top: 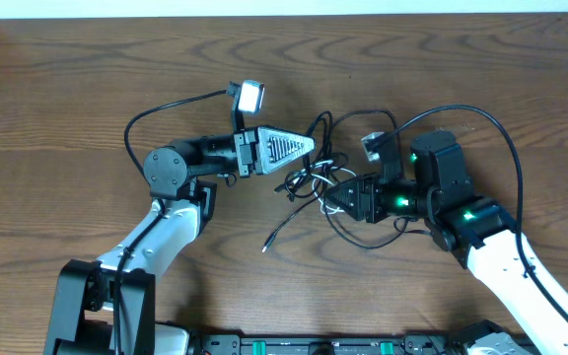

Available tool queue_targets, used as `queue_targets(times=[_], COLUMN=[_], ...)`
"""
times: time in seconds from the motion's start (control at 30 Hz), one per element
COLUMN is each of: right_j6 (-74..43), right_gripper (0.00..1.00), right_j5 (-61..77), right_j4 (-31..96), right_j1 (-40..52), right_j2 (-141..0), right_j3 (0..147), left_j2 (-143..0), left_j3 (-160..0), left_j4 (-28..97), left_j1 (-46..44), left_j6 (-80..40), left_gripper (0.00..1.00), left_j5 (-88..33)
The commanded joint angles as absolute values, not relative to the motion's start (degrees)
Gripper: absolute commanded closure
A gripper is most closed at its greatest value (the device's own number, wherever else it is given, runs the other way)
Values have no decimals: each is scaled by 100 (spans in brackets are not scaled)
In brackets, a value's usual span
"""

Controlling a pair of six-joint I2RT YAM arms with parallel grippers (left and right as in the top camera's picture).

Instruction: Untangle cables

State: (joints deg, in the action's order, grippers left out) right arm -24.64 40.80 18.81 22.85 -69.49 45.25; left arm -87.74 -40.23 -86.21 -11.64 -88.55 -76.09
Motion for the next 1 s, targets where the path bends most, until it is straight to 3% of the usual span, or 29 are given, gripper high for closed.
queue_targets(times=[0.0, 0.17, 0.23, 0.33, 0.47, 0.7, 0.87, 0.97], right_j6=[-2541, -2366, -2359, -2342, -2196, -2545, -2567, -2644], right_gripper=[57, 59, 72, 99, 99, 99, 99, 86], right_j5=[4423, 3806, 3787, 3931, 4626, 6132, 5610, 4901], right_j4=[1887, 1890, 1890, 1909, 1347, -805, -615, -84], right_j1=[2335, 2335, 2335, 2335, 2298, 2163, 2158, 2161], right_j2=[-6967, -7030, -7078, -7089, -7081, -7070, -7072, -7072], right_j3=[4521, 4521, 4521, 4521, 4521, 4521, 4521, 4521], left_j2=[-8678, -8678, -8678, -8672, -8674, -8674, -8674, -8674], left_j3=[-4152, -4152, -4152, -4152, -4152, -4152, -4152, -4152], left_j4=[-8731, -9008, -9059, -9061, -9059, -9059, -9059, -9059], left_j1=[-1190, -1273, -1302, -1306, -1306, -1306, -1306, -1306], left_j6=[-8945, -9190, -9273, -9271, -9216, -9201, -9201, -9201], left_gripper=[92, 92, 92, 92, 92, 93, 92, 92], left_j5=[-7332, -7188, -7166, -7172, -7303, -7531, -7561, -7561])
